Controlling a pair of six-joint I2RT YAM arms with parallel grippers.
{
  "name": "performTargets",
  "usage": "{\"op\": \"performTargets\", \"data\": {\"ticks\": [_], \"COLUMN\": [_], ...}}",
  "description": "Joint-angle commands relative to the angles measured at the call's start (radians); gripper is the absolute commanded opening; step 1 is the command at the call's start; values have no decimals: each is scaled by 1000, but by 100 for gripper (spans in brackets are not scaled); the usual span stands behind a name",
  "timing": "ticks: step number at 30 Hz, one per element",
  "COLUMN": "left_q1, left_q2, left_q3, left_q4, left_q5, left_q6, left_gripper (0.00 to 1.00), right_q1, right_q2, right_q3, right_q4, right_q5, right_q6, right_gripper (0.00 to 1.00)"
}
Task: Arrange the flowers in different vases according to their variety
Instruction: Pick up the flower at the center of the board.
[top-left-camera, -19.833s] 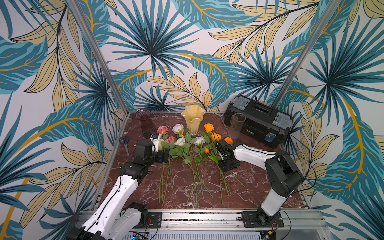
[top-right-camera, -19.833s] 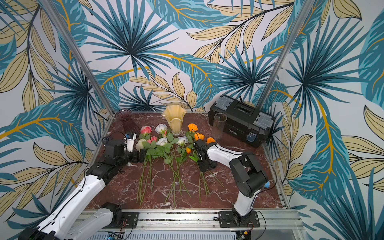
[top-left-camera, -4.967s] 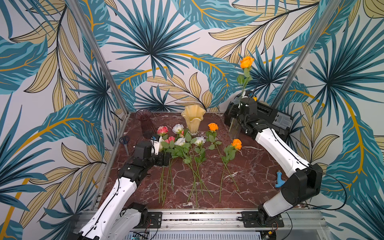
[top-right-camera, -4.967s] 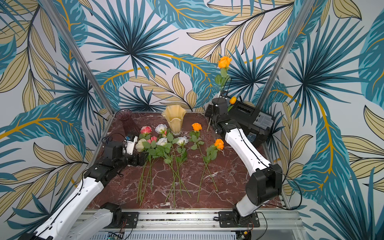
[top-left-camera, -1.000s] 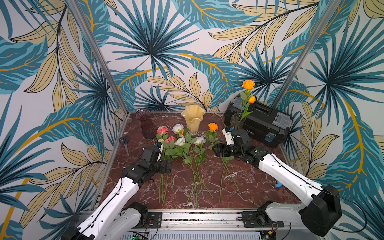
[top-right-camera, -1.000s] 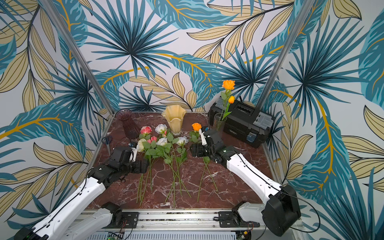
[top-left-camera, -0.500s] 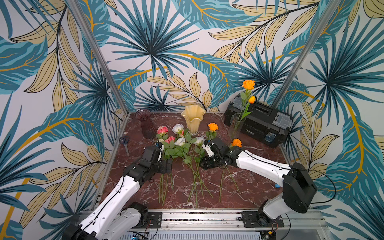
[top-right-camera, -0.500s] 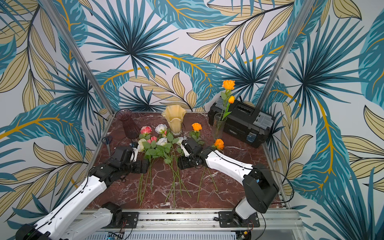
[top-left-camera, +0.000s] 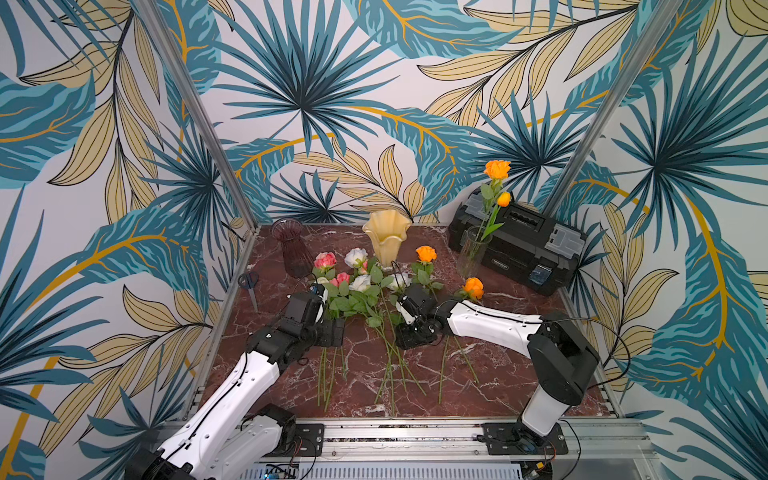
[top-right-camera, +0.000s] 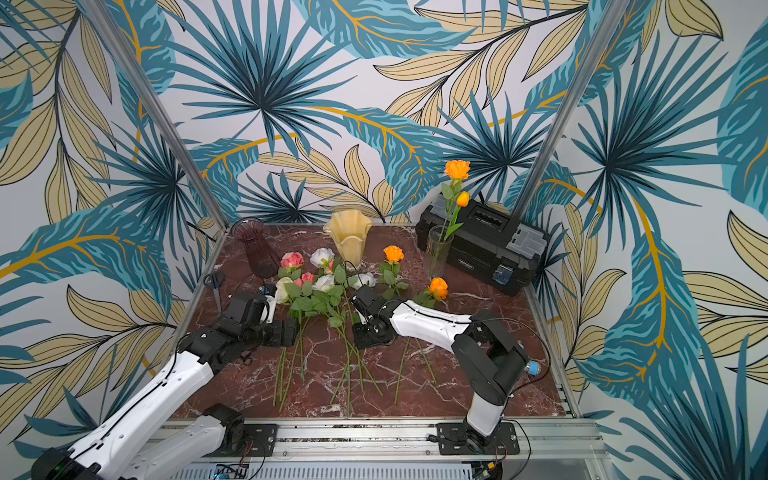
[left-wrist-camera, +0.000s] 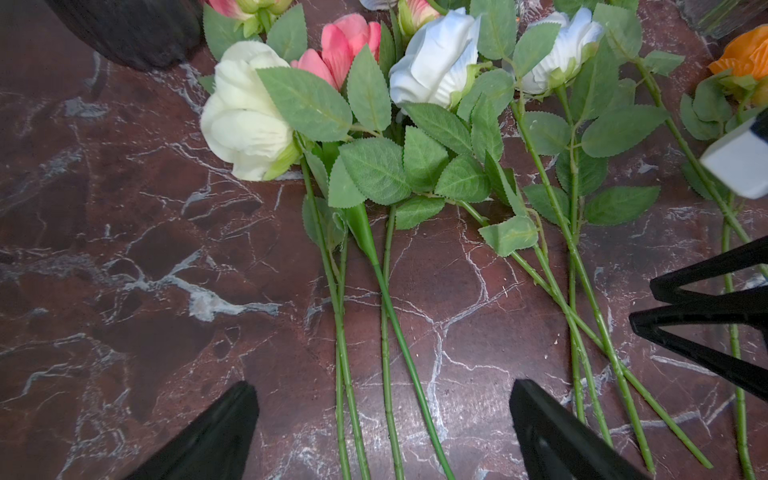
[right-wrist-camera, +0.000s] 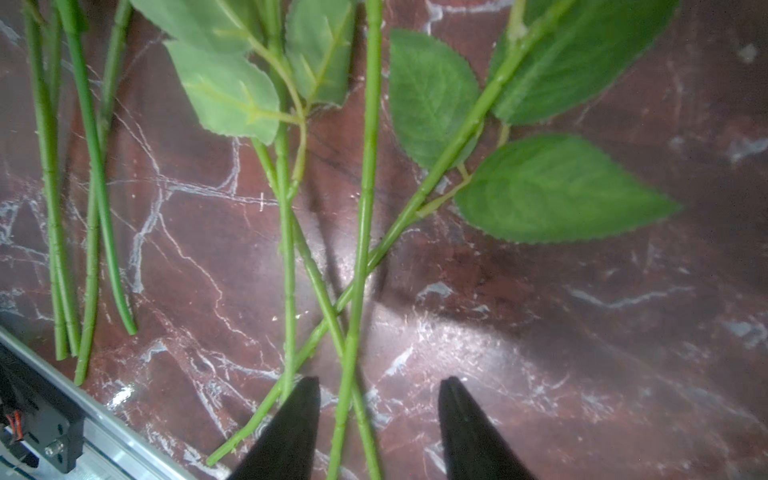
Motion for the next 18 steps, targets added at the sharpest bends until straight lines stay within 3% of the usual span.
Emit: {"op": "performTargets", "data": {"ticks": [1,18], "left_q1": [-4,-4], "left_q2": [-7,-17], "left_q3": [34,34], "left_q4": [3,-6], "left_q5": [-2,-12], "left_q6": [4,-1], "left_gripper": [100,100], "right_q1": [31,38], "right_q2": [31,112], "right_q3": [27,75], "right_q4": [-23,-23], "right_q5": [33,115], "right_q6": [3,13], "right_gripper": [49,40]}}
